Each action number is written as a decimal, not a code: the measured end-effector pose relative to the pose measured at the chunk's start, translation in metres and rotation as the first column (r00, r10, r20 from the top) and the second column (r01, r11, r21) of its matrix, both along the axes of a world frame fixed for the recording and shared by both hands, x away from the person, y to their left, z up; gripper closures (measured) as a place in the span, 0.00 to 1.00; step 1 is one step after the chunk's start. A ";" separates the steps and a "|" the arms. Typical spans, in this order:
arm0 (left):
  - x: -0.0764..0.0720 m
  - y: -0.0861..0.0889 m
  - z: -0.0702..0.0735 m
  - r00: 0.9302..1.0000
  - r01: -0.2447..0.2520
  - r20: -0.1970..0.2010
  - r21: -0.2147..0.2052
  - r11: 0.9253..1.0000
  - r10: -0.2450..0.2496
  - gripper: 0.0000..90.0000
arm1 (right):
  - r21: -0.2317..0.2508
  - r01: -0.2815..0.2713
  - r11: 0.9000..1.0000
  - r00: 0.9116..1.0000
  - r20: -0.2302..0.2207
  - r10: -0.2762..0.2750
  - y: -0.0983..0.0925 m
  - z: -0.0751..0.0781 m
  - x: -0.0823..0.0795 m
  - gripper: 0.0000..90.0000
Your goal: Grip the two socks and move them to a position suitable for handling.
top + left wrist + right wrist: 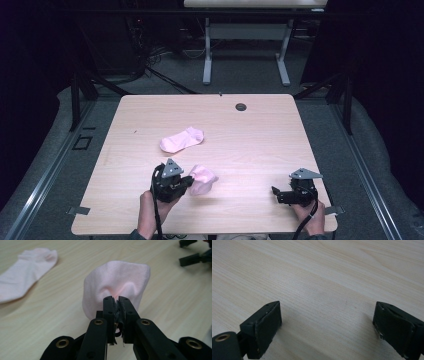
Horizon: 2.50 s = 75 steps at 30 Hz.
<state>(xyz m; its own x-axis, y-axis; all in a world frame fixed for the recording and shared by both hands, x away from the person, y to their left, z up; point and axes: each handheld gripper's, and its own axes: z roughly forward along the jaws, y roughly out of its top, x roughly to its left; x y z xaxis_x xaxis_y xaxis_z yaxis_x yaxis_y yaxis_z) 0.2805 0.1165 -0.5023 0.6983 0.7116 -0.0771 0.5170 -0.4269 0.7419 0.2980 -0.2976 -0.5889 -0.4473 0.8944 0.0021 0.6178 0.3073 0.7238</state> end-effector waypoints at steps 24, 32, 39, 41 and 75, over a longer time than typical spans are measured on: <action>-0.013 -0.029 -0.060 0.976 0.105 -0.197 0.027 0.994 -0.097 0.93 | 0.001 -0.001 1.000 1.000 -0.001 0.001 0.000 0.000 0.000 0.09; -0.017 -0.025 -0.048 0.981 0.101 -0.173 0.045 0.994 -0.092 0.38 | 0.000 -0.002 1.000 1.000 -0.001 0.002 0.000 0.000 0.000 0.09; -0.007 -0.008 -0.027 0.990 0.052 -0.132 0.030 0.998 -0.048 0.21 | 0.001 -0.001 1.000 1.000 -0.001 0.001 0.000 0.000 0.000 0.09; 0.000 -0.002 -0.021 0.993 0.033 -0.114 0.028 0.999 -0.029 0.17 | 0.001 -0.001 1.000 1.000 -0.001 0.001 0.000 0.000 0.000 0.09; 0.173 0.040 -0.014 0.949 -0.255 -0.172 0.067 0.965 0.263 0.00 | 0.001 -0.001 1.000 1.000 0.001 0.001 0.000 0.000 0.000 0.09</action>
<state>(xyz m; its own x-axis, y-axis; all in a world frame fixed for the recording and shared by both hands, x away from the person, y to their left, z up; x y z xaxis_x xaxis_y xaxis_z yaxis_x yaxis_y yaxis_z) 0.4537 0.1563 -0.5163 0.4674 0.8716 -0.1479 0.7359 -0.2908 0.6115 0.2982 -0.2977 -0.5890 -0.4482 0.8939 0.0026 0.6167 0.3071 0.7249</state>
